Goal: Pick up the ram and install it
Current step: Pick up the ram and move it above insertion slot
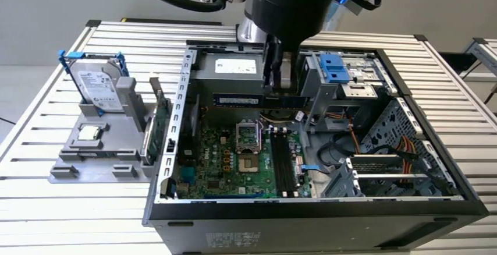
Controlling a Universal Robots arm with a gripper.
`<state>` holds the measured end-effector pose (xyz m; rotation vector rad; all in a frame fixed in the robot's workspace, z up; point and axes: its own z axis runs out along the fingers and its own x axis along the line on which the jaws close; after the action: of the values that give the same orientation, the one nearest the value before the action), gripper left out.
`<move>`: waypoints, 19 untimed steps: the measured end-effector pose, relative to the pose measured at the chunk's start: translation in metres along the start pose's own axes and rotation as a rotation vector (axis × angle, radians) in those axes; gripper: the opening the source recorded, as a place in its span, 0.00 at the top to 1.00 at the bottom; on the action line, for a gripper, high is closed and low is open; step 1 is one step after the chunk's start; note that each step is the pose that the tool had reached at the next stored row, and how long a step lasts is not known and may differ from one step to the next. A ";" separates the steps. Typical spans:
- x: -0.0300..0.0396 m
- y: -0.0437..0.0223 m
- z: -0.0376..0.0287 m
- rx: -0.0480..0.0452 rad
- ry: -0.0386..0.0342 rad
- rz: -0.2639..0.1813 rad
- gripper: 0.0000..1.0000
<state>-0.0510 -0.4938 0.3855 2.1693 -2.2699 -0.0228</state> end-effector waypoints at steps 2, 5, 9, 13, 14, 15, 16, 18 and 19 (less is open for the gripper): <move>-0.0001 -0.0033 0.0000 0.0000 0.0000 0.000 1.00; -0.0004 -0.0086 -0.0001 -0.0001 0.0000 0.000 1.00; -0.0007 -0.0152 -0.0002 -0.0001 0.0000 0.000 1.00; -0.0010 -0.0216 -0.0002 -0.0002 0.0000 0.000 1.00; -0.0010 -0.0231 -0.0002 -0.0002 0.0000 0.000 1.00; -0.0011 -0.0245 -0.0003 -0.0002 0.0000 0.000 1.00; -0.0012 -0.0260 -0.0003 -0.0002 0.0000 0.000 1.00; -0.0013 -0.0290 -0.0003 -0.0002 0.0000 0.000 1.00; -0.0014 -0.0304 -0.0003 -0.0002 0.0000 0.000 1.00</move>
<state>-0.0206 -0.4938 0.3855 2.1692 -2.2699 -0.0231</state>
